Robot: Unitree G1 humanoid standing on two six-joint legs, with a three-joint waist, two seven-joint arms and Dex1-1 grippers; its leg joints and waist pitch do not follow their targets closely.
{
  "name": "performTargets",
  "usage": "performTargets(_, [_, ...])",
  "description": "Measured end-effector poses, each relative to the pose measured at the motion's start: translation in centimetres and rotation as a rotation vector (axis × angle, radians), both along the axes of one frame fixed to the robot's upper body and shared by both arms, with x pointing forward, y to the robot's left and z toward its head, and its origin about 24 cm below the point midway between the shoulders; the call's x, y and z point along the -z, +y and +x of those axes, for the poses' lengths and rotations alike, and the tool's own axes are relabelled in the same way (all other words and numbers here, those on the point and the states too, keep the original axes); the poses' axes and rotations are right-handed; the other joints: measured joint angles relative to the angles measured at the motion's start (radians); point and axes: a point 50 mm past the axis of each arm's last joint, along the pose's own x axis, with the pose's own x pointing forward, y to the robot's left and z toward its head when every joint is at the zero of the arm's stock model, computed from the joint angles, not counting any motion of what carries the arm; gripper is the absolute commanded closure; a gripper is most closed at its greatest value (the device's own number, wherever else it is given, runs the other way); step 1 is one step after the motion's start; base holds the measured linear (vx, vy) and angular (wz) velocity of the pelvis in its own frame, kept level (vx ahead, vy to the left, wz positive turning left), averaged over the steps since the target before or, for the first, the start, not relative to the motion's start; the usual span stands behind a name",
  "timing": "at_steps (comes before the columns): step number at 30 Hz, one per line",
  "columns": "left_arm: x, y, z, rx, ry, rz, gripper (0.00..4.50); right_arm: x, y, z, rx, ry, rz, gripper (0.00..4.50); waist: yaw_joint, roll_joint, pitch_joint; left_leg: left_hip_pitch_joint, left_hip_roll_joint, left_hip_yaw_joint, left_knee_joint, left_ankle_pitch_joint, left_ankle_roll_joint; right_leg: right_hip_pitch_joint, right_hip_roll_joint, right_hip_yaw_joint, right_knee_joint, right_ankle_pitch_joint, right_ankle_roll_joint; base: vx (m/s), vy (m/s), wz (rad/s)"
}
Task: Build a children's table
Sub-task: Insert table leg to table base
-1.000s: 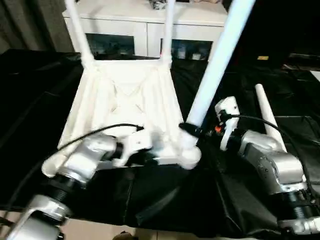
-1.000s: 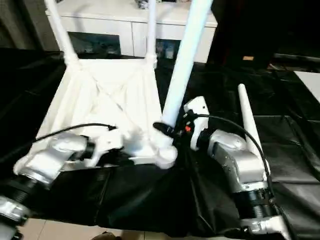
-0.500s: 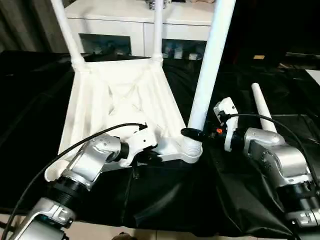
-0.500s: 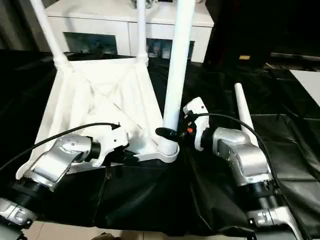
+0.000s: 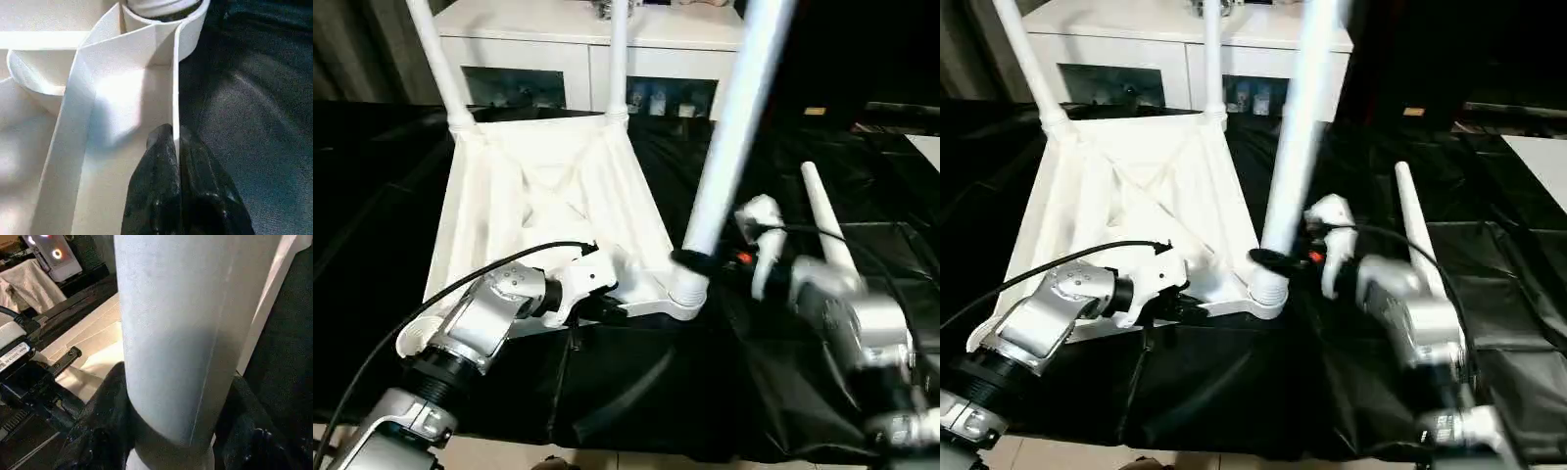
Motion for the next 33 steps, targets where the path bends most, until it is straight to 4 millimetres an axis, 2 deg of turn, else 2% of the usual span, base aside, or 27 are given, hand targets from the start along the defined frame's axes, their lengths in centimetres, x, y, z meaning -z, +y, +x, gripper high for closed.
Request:
performTargets(3, [0.1, -0.1, 0.0, -0.003, 0.002, -0.003, 4.5, 0.2, 0.0, -0.2, 0.016, -0.009, 0.012, 2.66, 0.001, 0.001, -0.001, 0.0, 0.0, 0.0, 0.0, 0.0, 0.0, 0.0, 0.0, 0.0, 0.0, 0.0, 0.0, 0.0, 0.0, 0.0])
performTargets(8, [0.3, 0.0, 0.1, -0.01, 0.008, -0.003, 4.5, 0.9, 0.1, -1.3, 0.046, -0.096, -0.007, 2.66, 0.001, 0.01, -0.006, 0.0, 0.0, 0.0, -0.001, 0.0, 0.0, 0.001, 0.0, 0.0, -0.003, 0.0, 0.0, 0.0, 0.0, 0.0])
performTargets(18, [0.3, 0.0, 0.2, -0.008, 0.012, -0.008, 4.5, 0.9, 0.7, -2.5, 0.059, -0.194, -0.088, 2.66, 0.001, 0.013, -0.008, 0.0, 0.0, 0.0, -0.005, 0.0, 0.0, 0.001, 0.0, -0.001, -0.005, 0.0, 0.0, 0.0, 0.0, 0.0])
performTargets(25, [0.4, 0.3, 0.2, -0.008, 0.008, -0.004, 4.5, 0.4, 0.9, -2.1, -0.023, -0.204, -0.176, 2.66, -0.003, 0.012, -0.008, 0.001, 0.0, 0.0, -0.005, 0.0, 0.0, 0.001, 0.0, -0.001, -0.005, 0.0, 0.0, 0.0, 0.0, 0.0])
performTargets(33, [0.4, 0.5, 0.2, -0.006, 0.011, 0.003, 4.5, -0.4, 1.3, -0.9, -0.165, -0.163, -0.282, 2.66, -0.003, 0.003, -0.012, 0.002, 0.0, 0.0, -0.007, 0.0, 0.0, 0.001, 0.0, -0.001, -0.005, 0.0, 0.0, 0.0, 0.0, 0.0])
